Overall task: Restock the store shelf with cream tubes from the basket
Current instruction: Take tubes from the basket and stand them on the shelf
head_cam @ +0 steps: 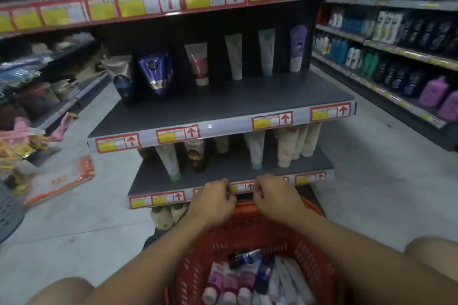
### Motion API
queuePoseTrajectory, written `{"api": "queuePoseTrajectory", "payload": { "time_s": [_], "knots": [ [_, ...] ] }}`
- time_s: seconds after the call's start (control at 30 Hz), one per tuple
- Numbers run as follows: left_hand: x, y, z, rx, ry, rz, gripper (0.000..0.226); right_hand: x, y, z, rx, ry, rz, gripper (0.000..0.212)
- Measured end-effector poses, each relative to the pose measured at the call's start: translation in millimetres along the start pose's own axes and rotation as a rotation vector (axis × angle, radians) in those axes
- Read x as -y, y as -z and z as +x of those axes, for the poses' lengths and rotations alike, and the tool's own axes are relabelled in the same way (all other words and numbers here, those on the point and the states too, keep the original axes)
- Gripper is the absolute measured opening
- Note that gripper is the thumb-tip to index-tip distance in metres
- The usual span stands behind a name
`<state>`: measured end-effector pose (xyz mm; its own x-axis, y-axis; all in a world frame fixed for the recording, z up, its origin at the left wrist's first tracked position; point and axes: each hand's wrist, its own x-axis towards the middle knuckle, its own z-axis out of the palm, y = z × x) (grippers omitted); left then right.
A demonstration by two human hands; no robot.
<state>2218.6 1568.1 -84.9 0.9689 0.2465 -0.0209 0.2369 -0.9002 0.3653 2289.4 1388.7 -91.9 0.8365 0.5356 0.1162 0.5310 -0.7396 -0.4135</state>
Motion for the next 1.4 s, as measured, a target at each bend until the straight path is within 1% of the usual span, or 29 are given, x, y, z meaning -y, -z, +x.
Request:
{"api": "queuePoseTrajectory", "payload": {
  "time_s": [0.1,0.2,0.4,0.53,0.6,0.67,0.7,0.73,0.77,0.8,0.83,0.9,0.93,1.0,1.03,1.07,1.17,1.2,1.27,1.3,1.33,1.37,1.4],
  "knots": [
    [12,-32,-8,0.117,0.055,-0.012,0.018,-23,-24,-11,0.167,-0.080,-0.029,0.019],
    [28,-63,-13,0.218,0.104,-0.041,0.019,-44,-51,-21,0.289,-0.158,-0.066,0.021],
    [63,-109,-16,0.354,0.236,-0.111,0.020,-70,-102,-41,0.526,-0.281,-0.154,0.032],
    [84,-134,-11,0.426,0.289,-0.144,0.021,-81,-139,-46,0.601,-0.330,-0.168,0.034],
    [92,-148,-8,0.457,0.313,-0.156,0.021,-95,-174,-48,0.642,-0.363,-0.162,0.038],
    [98,-163,-4,0.488,0.328,-0.180,0.020,-121,-224,-54,0.687,-0.366,-0.128,0.051],
    [100,-170,-3,0.507,0.336,-0.194,0.021,-123,-236,-58,0.706,-0.362,-0.117,0.059],
    [101,-178,-1,0.523,0.335,-0.202,0.025,-126,-253,-62,0.743,-0.397,-0.077,0.060],
    [102,-187,0,0.532,0.326,-0.203,0.033,-126,-262,-65,0.766,-0.418,-0.043,0.052],
    [103,-195,2,0.539,0.310,-0.201,0.041,-118,-259,-67,0.753,-0.452,0.014,0.043],
    [103,-205,4,0.555,0.291,-0.194,0.047,-110,-255,-65,0.739,-0.452,0.027,0.038],
    [107,-226,8,0.594,0.252,-0.175,0.051,-104,-254,-62,0.710,-0.548,0.084,0.035],
    [109,-236,10,0.599,0.233,-0.160,0.051,-104,-256,-63,0.715,-0.554,0.064,0.032],
    [112,-255,13,0.566,0.192,-0.140,0.047,-106,-265,-62,0.672,-0.562,0.002,0.035],
    [112,-264,15,0.542,0.168,-0.142,0.048,-109,-275,-64,0.625,-0.601,0.015,0.039],
    [114,-273,17,0.534,0.149,-0.144,0.051,-107,-278,-63,0.644,-0.583,0.001,0.040],
    [119,-300,16,0.561,0.090,-0.084,0.065,-107,-285,-57,0.724,-0.405,-0.079,0.038],
    [121,-308,15,0.553,0.073,-0.053,0.066,-100,-279,-50,0.751,-0.362,-0.075,0.037],
    [123,-322,13,0.510,0.044,0.031,0.063,-101,-286,-44,0.776,-0.296,-0.225,0.035],
    [122,-326,13,0.487,0.023,0.087,0.060,-97,-286,-38,0.792,-0.374,-0.164,0.031],
    [119,-330,13,0.475,-0.003,0.152,0.056,-95,-286,-34,0.896,-0.522,-0.089,0.028],
    [115,-331,14,0.470,-0.021,0.213,0.053,-96,-297,-42,0.766,-0.488,-0.231,0.029],
    [112,-332,15,0.468,-0.029,0.260,0.049,-103,-312,-47,0.630,-0.406,-0.293,0.029]
  ]
}}
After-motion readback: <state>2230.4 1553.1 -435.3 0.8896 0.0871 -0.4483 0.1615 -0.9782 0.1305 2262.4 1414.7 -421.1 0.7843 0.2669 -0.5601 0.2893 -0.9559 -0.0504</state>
